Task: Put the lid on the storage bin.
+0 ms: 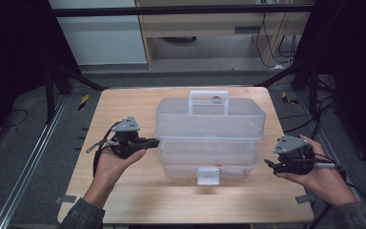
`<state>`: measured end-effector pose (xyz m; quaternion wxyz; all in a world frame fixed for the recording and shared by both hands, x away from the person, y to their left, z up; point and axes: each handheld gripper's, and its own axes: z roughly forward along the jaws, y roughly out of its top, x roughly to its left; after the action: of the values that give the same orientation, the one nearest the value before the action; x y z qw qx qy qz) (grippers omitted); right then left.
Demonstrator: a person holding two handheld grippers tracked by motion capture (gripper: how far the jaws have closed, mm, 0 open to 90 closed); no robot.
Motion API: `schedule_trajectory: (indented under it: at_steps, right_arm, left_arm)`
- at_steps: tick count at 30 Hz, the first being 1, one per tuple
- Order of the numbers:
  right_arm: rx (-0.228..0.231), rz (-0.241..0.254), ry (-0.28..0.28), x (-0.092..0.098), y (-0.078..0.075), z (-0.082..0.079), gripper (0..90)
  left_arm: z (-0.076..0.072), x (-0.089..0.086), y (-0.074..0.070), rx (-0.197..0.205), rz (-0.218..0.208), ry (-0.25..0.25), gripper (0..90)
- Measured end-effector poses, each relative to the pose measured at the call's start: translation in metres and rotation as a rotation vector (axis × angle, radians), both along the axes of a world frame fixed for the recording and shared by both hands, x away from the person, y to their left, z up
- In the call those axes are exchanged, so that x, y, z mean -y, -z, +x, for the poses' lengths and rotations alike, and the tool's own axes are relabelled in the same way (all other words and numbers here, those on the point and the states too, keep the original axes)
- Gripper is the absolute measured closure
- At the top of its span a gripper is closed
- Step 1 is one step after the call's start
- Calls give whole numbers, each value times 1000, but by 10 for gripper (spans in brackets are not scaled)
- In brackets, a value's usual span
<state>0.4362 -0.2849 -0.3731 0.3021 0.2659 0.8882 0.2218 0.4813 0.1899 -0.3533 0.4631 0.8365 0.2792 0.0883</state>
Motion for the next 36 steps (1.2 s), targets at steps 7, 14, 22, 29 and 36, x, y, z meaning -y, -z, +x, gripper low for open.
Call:
schedule_trajectory:
  at_steps: [7, 14, 22, 29, 36]
  right_arm:
    - [2, 1, 26, 8, 2, 0, 217]
    - [-6, 8, 46, 12, 7, 0, 216]
    - [-14, 4, 53, 13, 12, 1, 217]
    - [-4, 19, 59, 13, 10, 4, 217]
    - [-15, 20, 63, 14, 18, 4, 217]
  left_arm:
    - [-2, 0, 5, -3, 10, 0, 898]
    - [-4, -2, 13, -9, 15, -1, 898]
    - [-5, -3, 20, -16, 10, -10, 898]
    - [-8, -5, 22, -5, 14, -15, 899]
    - [-12, -7, 27, -6, 17, -14, 898]
